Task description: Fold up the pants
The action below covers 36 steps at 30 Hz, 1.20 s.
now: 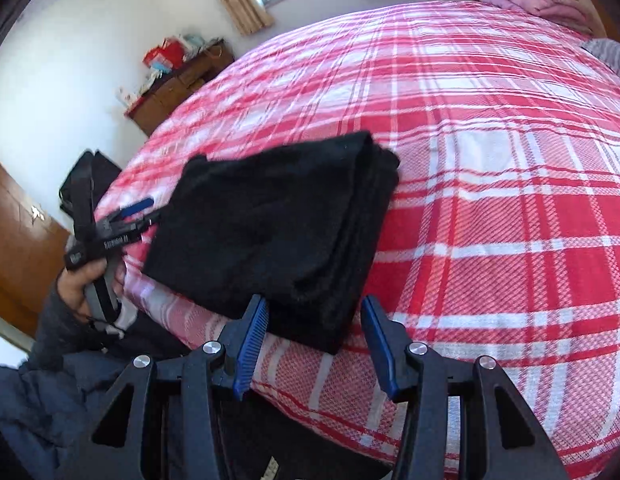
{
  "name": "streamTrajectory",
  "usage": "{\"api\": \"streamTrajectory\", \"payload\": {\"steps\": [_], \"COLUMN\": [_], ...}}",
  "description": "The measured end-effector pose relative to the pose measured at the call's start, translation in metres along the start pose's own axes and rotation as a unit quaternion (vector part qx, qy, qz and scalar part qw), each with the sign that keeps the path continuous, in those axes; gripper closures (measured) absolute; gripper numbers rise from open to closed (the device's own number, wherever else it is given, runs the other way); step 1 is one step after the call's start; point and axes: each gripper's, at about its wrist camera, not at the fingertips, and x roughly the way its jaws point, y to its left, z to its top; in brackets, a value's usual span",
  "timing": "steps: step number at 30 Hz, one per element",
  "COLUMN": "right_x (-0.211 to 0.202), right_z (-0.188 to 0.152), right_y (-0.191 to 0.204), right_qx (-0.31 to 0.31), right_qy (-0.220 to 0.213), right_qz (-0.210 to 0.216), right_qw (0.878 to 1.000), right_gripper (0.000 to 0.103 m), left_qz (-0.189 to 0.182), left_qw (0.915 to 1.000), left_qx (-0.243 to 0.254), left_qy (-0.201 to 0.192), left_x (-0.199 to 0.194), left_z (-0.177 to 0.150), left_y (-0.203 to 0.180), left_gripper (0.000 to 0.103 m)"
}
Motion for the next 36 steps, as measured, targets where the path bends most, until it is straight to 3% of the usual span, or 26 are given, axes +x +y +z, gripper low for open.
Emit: {"api": "streamTrajectory", "payload": {"steps": [3, 5, 11, 16, 22, 25, 28, 29, 32, 36], "right_x": [-0.006, -0.006, 0.032, 0.035, 0.049, 0.048, 0.046, 0.044, 0.041, 0.036], "right_z": [0.012, 0.025, 0.040, 0.038, 0.036, 0.035, 0.033, 0.032, 0.031, 0.032], "right_y": [-0.008, -0.014, -0.036, -0.032, -0.028, -0.028, -0.025, -0.025, -0.022, -0.021], "right_qx": [0.029, 0.057, 0.101, 0.089, 0.079, 0.082, 0.076, 0.077, 0.075, 0.078], "right_qy": [-0.025, -0.041, -0.001, -0.001, -0.007, -0.017, -0.032, -0.034, -0.046, -0.057], "right_qz": [0.009, 0.015, 0.008, 0.014, 0.012, 0.016, 0.021, 0.038, 0.050, 0.066], "right_qw": [0.999, 0.997, 0.995, 0.996, 0.997, 0.996, 0.996, 0.996, 0.995, 0.993], "right_gripper": [0.052, 0.046, 0.046, 0.046, 0.046, 0.048, 0.061, 0.067, 0.071, 0.074], "left_qz": [-0.007, -0.017, -0.061, -0.084, -0.087, -0.088, -0.092, -0.098, -0.143, -0.169], "left_qw": [1.0000, 0.9999, 0.9981, 0.9957, 0.9959, 0.9960, 0.9957, 0.9951, 0.9894, 0.9840], "left_qx": [-0.002, -0.002, -0.011, -0.036, -0.021, -0.017, -0.013, -0.015, -0.024, -0.057], "left_qy": [-0.004, -0.001, 0.011, 0.013, 0.005, 0.003, 0.004, 0.003, 0.007, 0.012], "left_x": [-0.002, 0.000, 0.009, 0.016, 0.020, 0.024, 0.023, 0.021, 0.017, 0.018], "left_z": [0.000, -0.002, -0.008, -0.012, -0.011, -0.009, -0.008, -0.009, -0.007, -0.007], "left_y": [-0.002, -0.004, -0.010, -0.006, -0.012, -0.013, -0.013, -0.012, -0.011, 0.000], "left_gripper": [0.000, 0.000, 0.000, 0.000, 0.000, 0.000, 0.001, 0.007, 0.042, 0.053]}}
